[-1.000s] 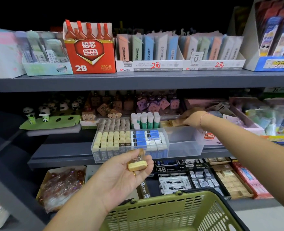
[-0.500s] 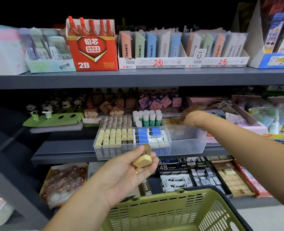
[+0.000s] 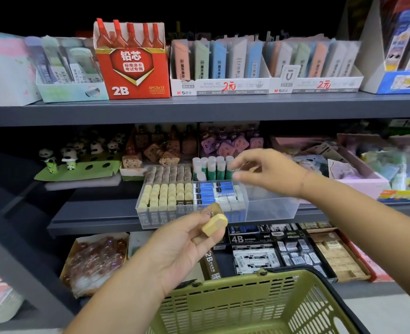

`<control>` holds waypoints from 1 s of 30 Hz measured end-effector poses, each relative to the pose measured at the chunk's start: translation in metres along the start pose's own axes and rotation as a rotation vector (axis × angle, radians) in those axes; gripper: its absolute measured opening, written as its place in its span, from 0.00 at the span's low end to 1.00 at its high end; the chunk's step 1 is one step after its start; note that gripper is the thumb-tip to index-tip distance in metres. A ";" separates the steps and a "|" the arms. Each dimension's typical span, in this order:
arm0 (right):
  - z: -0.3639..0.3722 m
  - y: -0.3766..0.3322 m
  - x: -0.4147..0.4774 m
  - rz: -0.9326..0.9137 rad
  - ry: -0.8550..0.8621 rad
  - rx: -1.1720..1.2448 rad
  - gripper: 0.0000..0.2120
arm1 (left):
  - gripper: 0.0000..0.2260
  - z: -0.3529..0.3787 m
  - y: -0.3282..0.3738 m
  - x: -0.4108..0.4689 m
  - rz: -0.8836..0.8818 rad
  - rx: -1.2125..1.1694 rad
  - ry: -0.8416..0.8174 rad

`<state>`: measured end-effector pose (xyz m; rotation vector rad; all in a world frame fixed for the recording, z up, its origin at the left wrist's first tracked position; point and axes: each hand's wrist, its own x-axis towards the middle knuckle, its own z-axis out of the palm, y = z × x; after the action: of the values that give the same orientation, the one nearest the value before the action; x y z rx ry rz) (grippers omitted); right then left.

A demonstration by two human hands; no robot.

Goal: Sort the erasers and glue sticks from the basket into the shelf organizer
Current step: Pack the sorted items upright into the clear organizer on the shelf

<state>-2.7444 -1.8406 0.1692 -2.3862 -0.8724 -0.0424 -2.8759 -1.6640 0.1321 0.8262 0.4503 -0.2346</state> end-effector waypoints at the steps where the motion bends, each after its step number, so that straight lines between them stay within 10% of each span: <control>1: 0.002 -0.019 -0.013 -0.112 -0.083 0.072 0.12 | 0.08 0.000 0.000 0.000 0.006 0.035 0.007; 13: 0.026 -0.019 -0.048 -0.244 0.032 -0.239 0.14 | 0.12 0.005 0.001 -0.005 0.095 0.380 -0.043; 21: -0.024 0.058 0.005 0.379 0.347 -0.294 0.13 | 0.28 -0.031 0.002 0.024 0.772 1.678 0.280; 30: -0.012 0.091 0.039 0.499 -0.007 -0.640 0.15 | 0.42 -0.061 0.003 0.041 0.688 2.061 0.229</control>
<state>-2.6575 -1.8801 0.1408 -3.1381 -0.2509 -0.1319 -2.8565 -1.6177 0.0788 2.9643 -0.0701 0.1524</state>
